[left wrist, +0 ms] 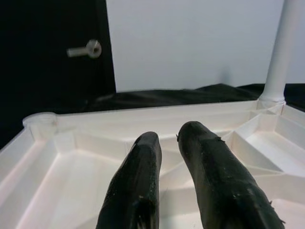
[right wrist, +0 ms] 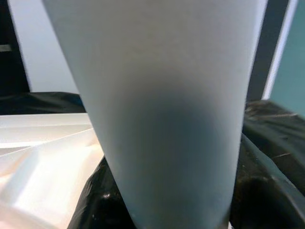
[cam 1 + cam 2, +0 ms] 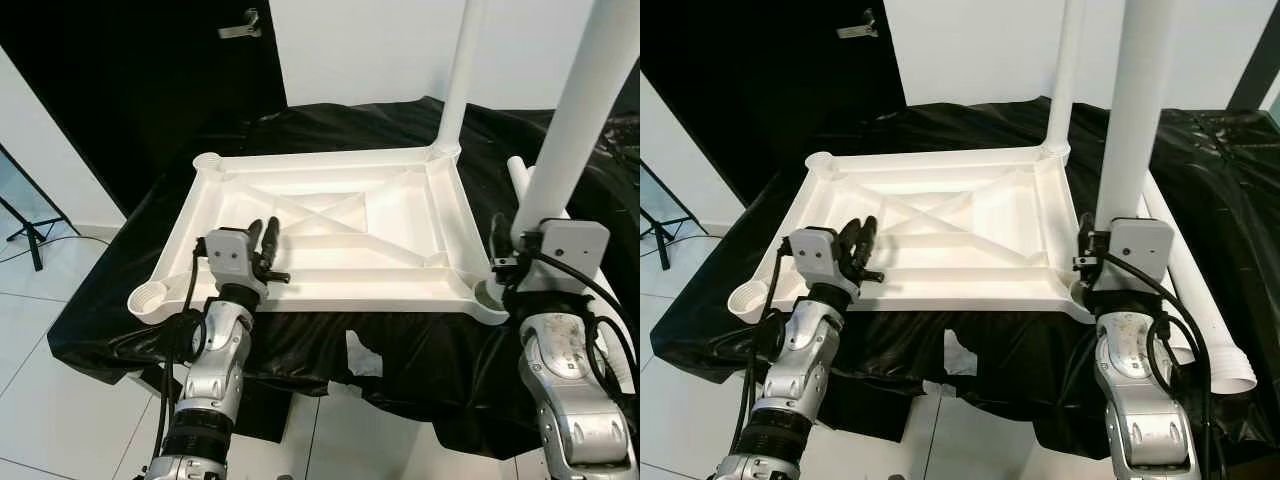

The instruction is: Building children table

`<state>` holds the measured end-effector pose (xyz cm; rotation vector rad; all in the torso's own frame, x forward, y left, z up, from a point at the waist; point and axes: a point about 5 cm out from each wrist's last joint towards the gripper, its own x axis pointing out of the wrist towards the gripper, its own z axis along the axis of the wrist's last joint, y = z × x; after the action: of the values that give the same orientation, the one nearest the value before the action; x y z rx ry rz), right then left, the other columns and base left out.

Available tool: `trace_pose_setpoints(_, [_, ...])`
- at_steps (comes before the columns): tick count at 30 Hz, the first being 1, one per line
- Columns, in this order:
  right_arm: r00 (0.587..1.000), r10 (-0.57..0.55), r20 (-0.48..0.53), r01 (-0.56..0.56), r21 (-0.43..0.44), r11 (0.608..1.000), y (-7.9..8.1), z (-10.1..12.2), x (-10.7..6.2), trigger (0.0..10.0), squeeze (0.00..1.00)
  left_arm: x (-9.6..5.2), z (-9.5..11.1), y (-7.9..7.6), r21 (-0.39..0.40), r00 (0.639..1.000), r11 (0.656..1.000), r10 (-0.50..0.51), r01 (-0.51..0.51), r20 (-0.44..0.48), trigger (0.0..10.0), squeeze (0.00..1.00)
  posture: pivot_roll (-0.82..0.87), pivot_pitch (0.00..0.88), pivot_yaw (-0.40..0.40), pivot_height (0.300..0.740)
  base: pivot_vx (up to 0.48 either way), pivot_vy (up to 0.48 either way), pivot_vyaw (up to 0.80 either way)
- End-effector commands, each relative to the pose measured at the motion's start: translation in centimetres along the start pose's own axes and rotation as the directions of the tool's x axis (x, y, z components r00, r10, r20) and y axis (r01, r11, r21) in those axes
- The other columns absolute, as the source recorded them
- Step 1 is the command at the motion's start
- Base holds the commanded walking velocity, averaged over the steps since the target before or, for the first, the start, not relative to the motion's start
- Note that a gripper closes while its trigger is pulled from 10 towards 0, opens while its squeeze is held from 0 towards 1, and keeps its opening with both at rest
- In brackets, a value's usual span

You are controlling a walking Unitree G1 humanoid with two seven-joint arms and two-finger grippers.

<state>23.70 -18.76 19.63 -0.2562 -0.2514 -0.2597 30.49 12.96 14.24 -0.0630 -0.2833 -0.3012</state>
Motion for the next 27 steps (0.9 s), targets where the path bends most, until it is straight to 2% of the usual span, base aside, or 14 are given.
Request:
trace_pose_setpoints(1, [0.999, -0.027, -0.021, 0.026, -0.04, 0.999, -0.5, -1.0, 0.0, 10.0, 0.0, -0.2, 0.1, -0.2, 0.024, 1.0, 0.999, -0.029, 0.029, 0.006, 10.0, 0.0, -0.15, 0.0, 0.075, 0.74, 0.0, 0.0, 0.0])
trace_pose_setpoints(3, [0.998, -0.061, -0.025, 0.06, -0.046, 0.997, -1.2, -1.8, 0.1, 10.0, 0.0, -0.3, -0.1, -0.3, 0.038, 1.0, 0.999, -0.01, 0.01, -0.002, 10.0, 0.0, -0.15, 0.0, 0.073, 0.74, 0.0, 0.0, 0.0])
trace_pose_setpoints(7, [0.997, -0.073, -0.026, 0.071, -0.052, 0.996, -1.4, -2.2, 0.0, 10.0, 0.0, -0.3, -0.1, -0.1, 0.047, 1.0, 0.999, -0.003, 0.003, 0.0, 10.0, 0.0, -0.15, 0.0, 0.075, 0.74, 0.0, 0.0, 0.0])
trace_pose_setpoints(12, [0.997, -0.081, -0.021, 0.08, -0.033, 0.996, -1.3, -2.2, -0.1, 10.0, 0.0, -0.3, 0.0, 0.2, 0.055, 1.0, 0.998, 0.007, -0.007, 0.001, 10.0, 0.0, -0.14, 0.0, 0.076, 0.74, 0.0, 0.0, 0.0])
trace_pose_setpoints(19, [0.996, -0.086, 0.002, 0.086, -0.002, 0.996, -1.2, -2.0, 0.3, 10.0, 0.0, -0.3, 0.1, -0.1, 0.059, 1.0, 0.998, -0.001, 0.001, 0.005, 10.0, 0.0, -0.14, 0.0, 0.079, 0.74, 0.0, 0.0, 0.0])
trace_pose_setpoints(27, [0.994, -0.104, 0.027, 0.104, 0.015, 0.995, -1.4, -1.7, 0.8, 10.0, 0.0, -0.1, 0.0, -0.4, 0.033, 1.0, 0.999, -0.014, 0.014, -0.006, 10.0, 0.0, -0.14, 0.0, 0.078, 0.74, 0.0, 0.0, 0.0])
